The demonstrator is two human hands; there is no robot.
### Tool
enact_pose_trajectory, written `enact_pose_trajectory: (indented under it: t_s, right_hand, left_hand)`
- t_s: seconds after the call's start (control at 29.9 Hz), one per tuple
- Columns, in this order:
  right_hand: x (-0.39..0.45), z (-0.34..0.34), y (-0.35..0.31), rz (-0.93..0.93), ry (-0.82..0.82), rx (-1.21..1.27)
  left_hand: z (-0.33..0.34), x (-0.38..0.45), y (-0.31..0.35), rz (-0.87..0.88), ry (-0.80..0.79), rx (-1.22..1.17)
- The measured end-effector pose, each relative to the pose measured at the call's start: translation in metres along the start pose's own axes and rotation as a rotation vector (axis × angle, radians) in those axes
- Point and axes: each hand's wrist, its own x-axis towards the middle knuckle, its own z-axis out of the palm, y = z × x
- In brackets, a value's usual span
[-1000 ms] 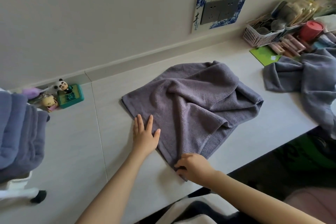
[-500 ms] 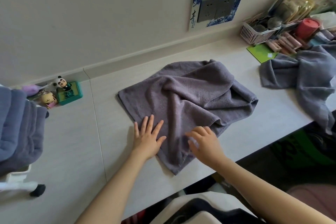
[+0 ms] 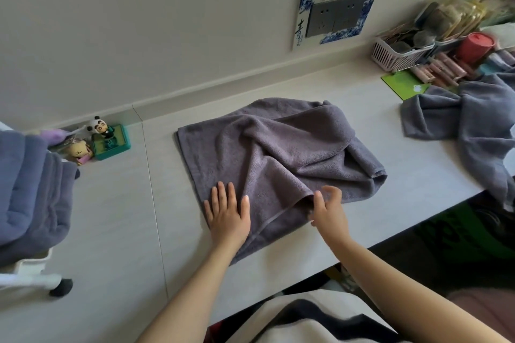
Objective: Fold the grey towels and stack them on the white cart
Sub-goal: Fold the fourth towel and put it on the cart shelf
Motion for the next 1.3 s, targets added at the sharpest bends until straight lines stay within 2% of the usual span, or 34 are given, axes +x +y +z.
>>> enact_pose_trajectory:
  t_s: [0.13,0.17,0.23,0.3,0.33,0.43,0.53,0.6,0.73,0.8,0.9,1.0,1.07,1.14,1.24,1.3]
  right_hand:
    - [0.01,0.005,-0.014,0.395,-0.193,0.724]
    - [0.015,0.005,-0.016,0.45,-0.209,0.833]
    - [0.029,-0.002,-0.021,0.449,-0.115,0.939]
    - [0.041,-0.019,-0.029,0.38,0.045,0.892]
    - [0.045,-0.029,-0.031,0.342,0.123,0.792]
    - [0.048,-0.047,-0.015,0.184,0.201,0.238]
    - [0.045,-0.044,0.008,0.0,0.16,-0.164]
    - [0.045,-0.045,0.016,-0.071,0.074,-0.353]
    - [0.048,-0.051,0.026,-0.162,0.003,-0.527]
    - [0.049,-0.049,0.027,-0.165,-0.027,-0.618]
    - [0.048,-0.046,0.024,-0.167,-0.063,-0.875]
    - [0.038,-0.038,0.021,-0.184,-0.059,-0.922]
    - [0.028,-0.033,0.02,-0.183,-0.101,-0.909]
    - [0.022,-0.031,0.022,-0.195,-0.126,-0.84]
    - [0.019,-0.043,0.028,-0.263,-0.093,-0.555]
    - [0.017,-0.057,0.029,-0.212,-0.022,-0.29]
  left_hand:
    - [0.0,-0.003,0.0,0.007,0.07,0.014]
    - [0.002,-0.004,-0.002,0.012,0.078,0.014]
    - [0.004,-0.003,-0.006,0.032,0.076,0.023]
    - [0.003,-0.001,-0.009,0.051,0.078,0.033]
    - [0.003,0.001,-0.011,0.061,0.085,0.045]
    - [0.003,0.002,-0.013,0.086,0.07,0.083]
    - [0.005,0.0,-0.017,0.166,0.08,0.145]
    - [0.006,-0.001,-0.021,0.208,0.105,0.166]
    - [0.009,-0.003,-0.023,0.409,0.177,0.2]
    - [0.01,-0.001,-0.026,0.494,0.164,0.223]
    - [0.006,0.005,-0.015,0.428,0.171,0.214]
    - [0.0,0.013,0.024,0.345,0.19,0.138]
    - [0.008,0.013,0.047,0.432,0.128,0.088]
    - [0.019,0.01,0.051,0.516,0.047,0.166]
    - [0.025,0.014,0.033,0.48,0.095,0.23]
    - [0.023,0.02,0.03,0.433,0.158,0.231]
